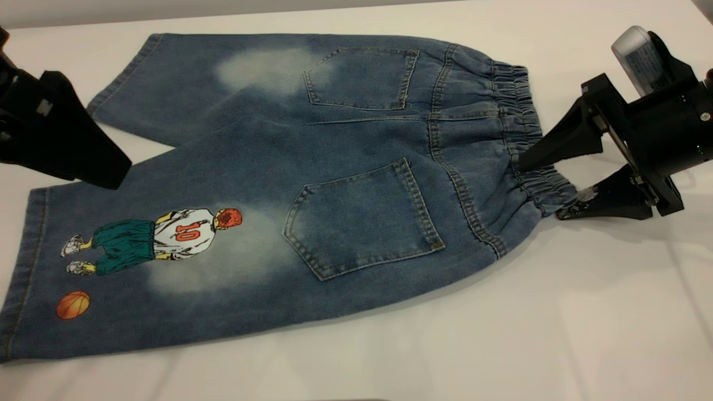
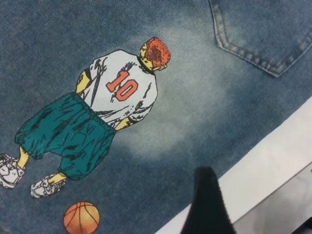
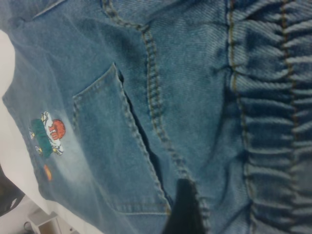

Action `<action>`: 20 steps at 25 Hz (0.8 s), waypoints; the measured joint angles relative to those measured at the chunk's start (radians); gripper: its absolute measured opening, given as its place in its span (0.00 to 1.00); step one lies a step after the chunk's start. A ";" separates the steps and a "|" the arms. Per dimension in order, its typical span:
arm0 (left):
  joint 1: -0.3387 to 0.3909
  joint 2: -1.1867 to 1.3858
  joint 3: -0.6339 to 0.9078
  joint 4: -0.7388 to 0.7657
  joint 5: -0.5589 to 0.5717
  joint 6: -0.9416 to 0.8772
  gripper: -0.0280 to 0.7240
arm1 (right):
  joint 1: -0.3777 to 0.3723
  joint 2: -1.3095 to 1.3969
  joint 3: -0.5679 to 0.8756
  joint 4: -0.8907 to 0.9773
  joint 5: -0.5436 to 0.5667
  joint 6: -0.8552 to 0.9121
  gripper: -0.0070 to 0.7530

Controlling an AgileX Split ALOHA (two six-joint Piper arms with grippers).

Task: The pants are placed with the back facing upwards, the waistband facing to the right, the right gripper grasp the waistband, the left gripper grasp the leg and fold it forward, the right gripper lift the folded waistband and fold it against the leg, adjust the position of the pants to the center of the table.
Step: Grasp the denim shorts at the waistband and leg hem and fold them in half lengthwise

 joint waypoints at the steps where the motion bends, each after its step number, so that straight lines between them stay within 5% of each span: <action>1: 0.000 0.000 0.000 0.007 0.000 0.000 0.66 | 0.000 0.002 0.000 -0.001 -0.002 0.000 0.64; 8: 0.000 0.000 0.000 0.066 -0.002 -0.027 0.66 | 0.012 0.015 0.000 -0.004 -0.009 0.004 0.40; 20: 0.000 0.000 -0.001 0.142 -0.002 -0.045 0.66 | 0.030 0.015 0.000 -0.026 -0.009 -0.003 0.35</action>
